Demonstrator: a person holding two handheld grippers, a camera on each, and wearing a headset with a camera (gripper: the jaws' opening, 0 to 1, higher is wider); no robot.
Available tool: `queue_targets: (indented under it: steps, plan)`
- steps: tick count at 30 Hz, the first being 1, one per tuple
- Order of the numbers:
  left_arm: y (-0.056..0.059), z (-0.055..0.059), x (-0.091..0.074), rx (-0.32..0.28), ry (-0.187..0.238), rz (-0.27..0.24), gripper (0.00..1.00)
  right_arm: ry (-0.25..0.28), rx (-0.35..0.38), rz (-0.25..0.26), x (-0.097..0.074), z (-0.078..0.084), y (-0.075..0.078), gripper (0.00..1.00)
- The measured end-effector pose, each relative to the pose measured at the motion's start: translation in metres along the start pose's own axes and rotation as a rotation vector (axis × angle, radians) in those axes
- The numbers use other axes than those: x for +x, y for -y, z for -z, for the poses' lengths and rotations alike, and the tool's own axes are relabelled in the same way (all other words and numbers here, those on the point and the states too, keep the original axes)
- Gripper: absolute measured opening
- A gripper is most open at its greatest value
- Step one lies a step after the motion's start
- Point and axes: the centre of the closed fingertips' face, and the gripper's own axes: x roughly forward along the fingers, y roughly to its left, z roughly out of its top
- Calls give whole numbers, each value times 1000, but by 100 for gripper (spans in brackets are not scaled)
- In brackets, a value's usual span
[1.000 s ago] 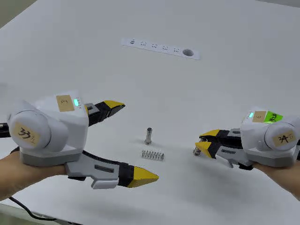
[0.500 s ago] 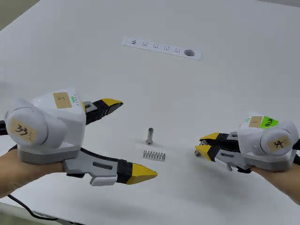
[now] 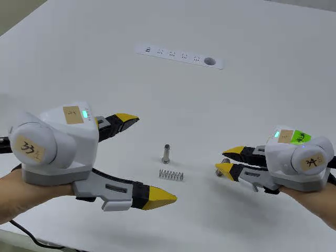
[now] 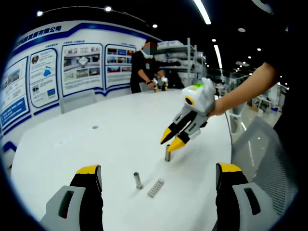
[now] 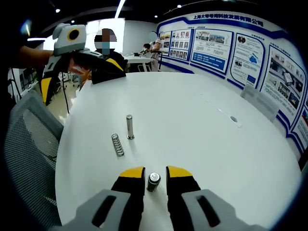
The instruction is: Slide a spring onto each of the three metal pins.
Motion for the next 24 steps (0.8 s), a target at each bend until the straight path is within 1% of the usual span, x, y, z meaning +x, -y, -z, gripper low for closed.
queue_targets:
  steps: [3, 4, 8, 11, 14, 18, 24]
  plan:
    - [0, -2, 0, 7, 2, -2, 100, 36, -30, 22, -8, -14, 3, 18]
    - [0, -2, -1, 9, 3, -3, 100, 50, -55, 22, -11, -21, 1, 19]
    - [-1, -2, -1, 9, 8, -6, 100, 76, -123, 0, -15, -38, -7, 19]
    - [-1, -1, -3, 10, 7, -7, 100, 92, -133, -34, -13, -47, -18, 19]
    - [-3, 0, -6, 11, 8, -10, 100, 87, -145, -53, -8, -48, -26, 19]
    - [-7, 1, -11, 11, 13, -24, 100, 81, -140, -81, -3, -47, -37, 20]
    - [-15, 5, -21, 6, 13, -45, 100, 62, -131, -141, 11, -42, -60, 20]
